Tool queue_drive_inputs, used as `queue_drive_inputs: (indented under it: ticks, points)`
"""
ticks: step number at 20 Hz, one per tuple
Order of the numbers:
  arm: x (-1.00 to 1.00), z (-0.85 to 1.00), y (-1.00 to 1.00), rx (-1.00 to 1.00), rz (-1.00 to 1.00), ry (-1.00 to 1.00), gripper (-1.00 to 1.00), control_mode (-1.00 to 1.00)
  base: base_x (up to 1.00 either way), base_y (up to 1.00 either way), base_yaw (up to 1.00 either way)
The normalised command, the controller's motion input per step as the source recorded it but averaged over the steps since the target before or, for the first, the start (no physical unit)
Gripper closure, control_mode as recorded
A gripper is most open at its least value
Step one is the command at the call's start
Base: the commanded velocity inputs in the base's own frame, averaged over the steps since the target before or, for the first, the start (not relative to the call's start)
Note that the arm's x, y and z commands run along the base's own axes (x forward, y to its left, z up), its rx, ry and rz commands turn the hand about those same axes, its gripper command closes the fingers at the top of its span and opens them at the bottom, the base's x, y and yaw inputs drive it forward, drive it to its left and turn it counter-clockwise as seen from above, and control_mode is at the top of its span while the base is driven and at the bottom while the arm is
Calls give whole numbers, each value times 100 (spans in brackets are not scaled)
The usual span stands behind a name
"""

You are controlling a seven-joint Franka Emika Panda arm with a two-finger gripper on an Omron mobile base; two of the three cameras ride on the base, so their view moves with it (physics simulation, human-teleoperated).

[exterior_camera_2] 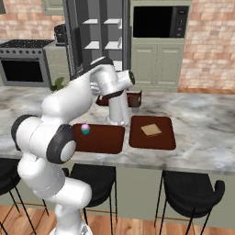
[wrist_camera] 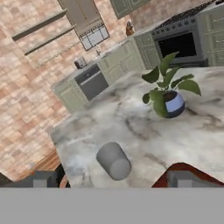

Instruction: Take the cupcakes from the fridge and place them on the empty tray on the dining counter.

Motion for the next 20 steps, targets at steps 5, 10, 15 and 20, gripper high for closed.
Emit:
queue_drive_inputs:
  ticks: [5,10,15,20]
  points:
    - [-100,94,-7,-33,-27,0,-100,-100,0,0,0]
    - [-84,39,-13,-30,-50,1,-100,-100,0,0,0]
    - [-84,-8,-15,-14,-55,-14,-100,-100,0,0,0]
    - [-62,-25,-15,0,-46,-26,-100,-100,0,0,0]
